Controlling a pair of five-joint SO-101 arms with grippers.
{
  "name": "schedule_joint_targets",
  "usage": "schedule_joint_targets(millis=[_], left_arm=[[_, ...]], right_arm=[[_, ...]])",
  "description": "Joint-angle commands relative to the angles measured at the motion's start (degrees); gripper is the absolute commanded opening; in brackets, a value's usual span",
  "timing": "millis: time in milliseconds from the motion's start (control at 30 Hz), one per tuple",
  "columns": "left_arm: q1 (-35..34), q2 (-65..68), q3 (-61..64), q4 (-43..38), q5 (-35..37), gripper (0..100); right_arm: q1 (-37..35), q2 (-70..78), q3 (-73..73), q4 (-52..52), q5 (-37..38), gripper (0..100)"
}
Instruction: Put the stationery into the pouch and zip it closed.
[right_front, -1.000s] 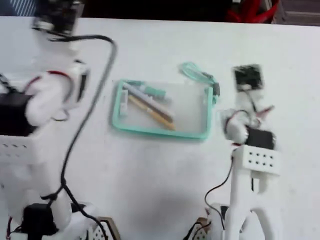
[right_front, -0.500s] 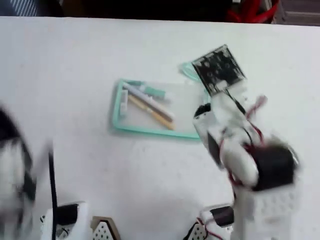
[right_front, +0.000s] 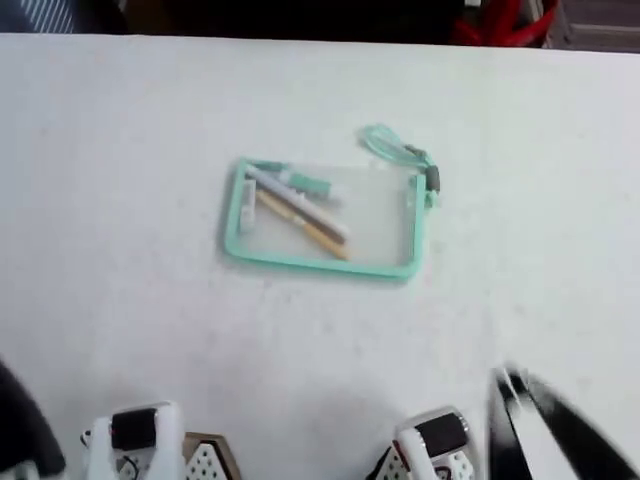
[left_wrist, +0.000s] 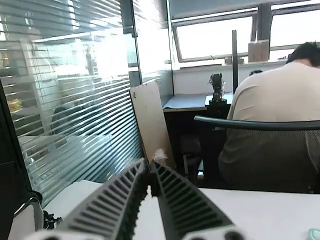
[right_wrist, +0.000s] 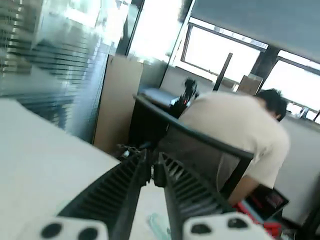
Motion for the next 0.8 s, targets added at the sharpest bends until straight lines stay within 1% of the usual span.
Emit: schedule_joint_targets(millis=[0, 100, 200, 233, 300, 367, 433, 533, 667, 767], left_arm=[[-0.40, -10.15, 7.38, -0.62, 0.70, 3], [-0.40, -20.53, 16.79, -2.11, 0.70, 3], [-0.40, -31.69, 30.07, -6.95, 0.70, 3], [-0.40, -35.56, 35.08, -8.88, 0.70, 3], [-0.75, -38.73, 41.41, -10.37, 0.35, 3], [-0.48, -36.35, 46.68, -10.11, 0.35, 3], [-0.40, -35.56, 53.80, -12.22, 0.53, 3], [-0.40, -36.70, 68.04, -20.31, 0.62, 3], [0.13, -36.70, 84.84, -31.03, 0.62, 3], [4.00, -36.70, 94.24, -33.76, 0.26, 3]], right_arm=[[1.10, -7.08, -0.35, -0.22, -0.35, 2.1], [6.90, -13.23, 1.41, -0.13, -0.35, 2.1], [14.46, -19.12, 5.45, -0.04, -0.53, 2.1], [16.48, -18.95, 6.15, 0.04, -1.58, 2.1], [18.24, -18.07, 6.59, 0.31, -6.95, 1.9], [17.01, -18.33, 8.53, 0.31, -13.01, 2.0], [15.08, -18.42, 11.60, 0.04, -16.62, 2.1], [12.00, -18.42, 18.73, -0.66, -16.79, 2.1], [7.08, -18.42, 34.29, -6.29, -16.79, 2.1], [3.56, -18.42, 45.98, -11.30, -16.79, 2.1]])
